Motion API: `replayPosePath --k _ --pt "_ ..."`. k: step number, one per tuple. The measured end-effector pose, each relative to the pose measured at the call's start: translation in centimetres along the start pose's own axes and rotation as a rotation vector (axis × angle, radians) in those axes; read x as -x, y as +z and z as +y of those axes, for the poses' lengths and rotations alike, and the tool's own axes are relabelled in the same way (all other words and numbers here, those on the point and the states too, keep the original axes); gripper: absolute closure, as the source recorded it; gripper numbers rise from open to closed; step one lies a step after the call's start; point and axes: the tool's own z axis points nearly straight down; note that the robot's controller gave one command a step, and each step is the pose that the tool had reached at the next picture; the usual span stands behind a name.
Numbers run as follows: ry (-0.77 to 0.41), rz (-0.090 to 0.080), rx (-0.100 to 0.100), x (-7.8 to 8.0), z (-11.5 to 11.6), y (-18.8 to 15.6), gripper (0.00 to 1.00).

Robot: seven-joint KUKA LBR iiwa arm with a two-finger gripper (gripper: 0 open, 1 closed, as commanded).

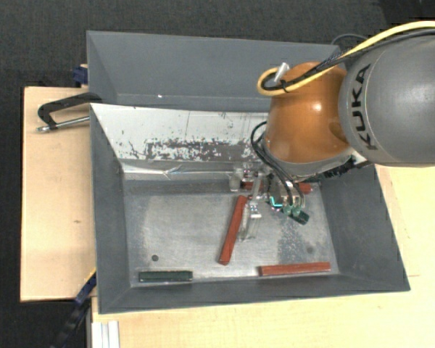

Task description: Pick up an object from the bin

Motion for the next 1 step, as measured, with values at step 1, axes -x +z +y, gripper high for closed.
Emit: replayPosePath --k 1 --pt "0.001 -0.009 0.001 0.19 -0.03 -0.45 0.0"
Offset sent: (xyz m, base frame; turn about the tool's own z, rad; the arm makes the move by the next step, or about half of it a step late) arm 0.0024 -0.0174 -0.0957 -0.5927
